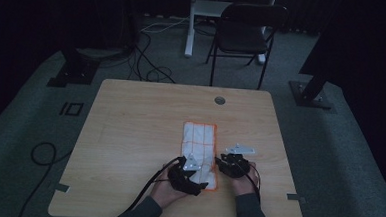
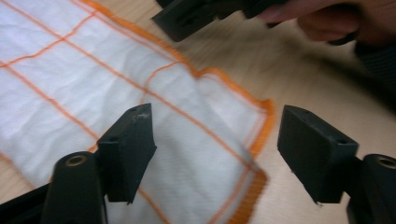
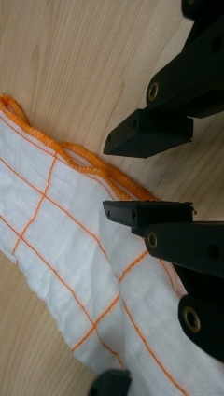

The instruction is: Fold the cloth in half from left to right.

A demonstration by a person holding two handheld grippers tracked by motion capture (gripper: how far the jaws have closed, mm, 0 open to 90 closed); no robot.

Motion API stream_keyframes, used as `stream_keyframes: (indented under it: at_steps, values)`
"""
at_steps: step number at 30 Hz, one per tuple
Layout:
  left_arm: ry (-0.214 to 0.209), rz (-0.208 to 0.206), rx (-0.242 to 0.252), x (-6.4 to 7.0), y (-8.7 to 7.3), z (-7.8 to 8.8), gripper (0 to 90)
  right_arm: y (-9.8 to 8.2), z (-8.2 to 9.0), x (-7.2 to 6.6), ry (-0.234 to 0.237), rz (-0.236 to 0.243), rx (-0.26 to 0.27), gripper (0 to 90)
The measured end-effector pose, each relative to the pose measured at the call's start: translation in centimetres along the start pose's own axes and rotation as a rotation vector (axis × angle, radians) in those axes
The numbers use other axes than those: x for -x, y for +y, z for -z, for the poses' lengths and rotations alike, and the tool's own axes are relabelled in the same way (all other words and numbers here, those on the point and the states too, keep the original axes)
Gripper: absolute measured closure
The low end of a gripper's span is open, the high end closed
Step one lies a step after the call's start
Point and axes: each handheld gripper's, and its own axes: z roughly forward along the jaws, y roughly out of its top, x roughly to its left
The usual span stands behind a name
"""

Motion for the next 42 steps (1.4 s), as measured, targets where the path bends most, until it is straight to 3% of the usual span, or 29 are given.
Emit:
stream_keyframes:
  at_steps: [3,4,6,9,12,16,20,29,42]
  values:
    - [0.029,-0.021,-0.024,0.0,0.0,-0.4,23.3,0.0,0.0,0.0,0.0,0.0,-0.001,66.5]
    - [0.04,-0.034,-0.028,0.1,-0.1,-0.5,26.2,0.0,0.0,0.0,0.0,0.001,0.0,66.4]
    - [0.045,-0.035,-0.036,0.0,-0.1,-0.6,44.3,0.0,0.0,0.0,0.001,0.002,0.0,66.4]
    - [0.029,-0.006,-0.021,-0.5,-0.1,-0.4,72.2,0.0,0.0,0.0,0.0,-0.001,0.001,66.4]
    - [0.015,0.046,0.004,-1.4,0.0,0.0,84.6,0.0,0.0,0.0,-0.001,-0.003,0.001,66.4]
    - [-0.002,0.082,0.042,-2.1,0.1,0.7,85.9,-0.1,0.0,0.1,-0.001,-0.006,0.001,66.2]
    - [0.029,0.124,0.049,-2.9,-0.2,0.7,84.5,-0.1,0.1,0.1,0.002,-0.003,0.001,65.3]
    - [0.112,0.145,-0.007,-3.7,-1.1,-0.2,77.7,-0.1,0.1,-0.3,0.019,0.009,0.0,63.6]
    - [0.127,0.153,-0.015,-4.0,-1.3,-0.4,75.5,-0.2,0.3,-2.6,0.115,0.085,-0.005,68.5]
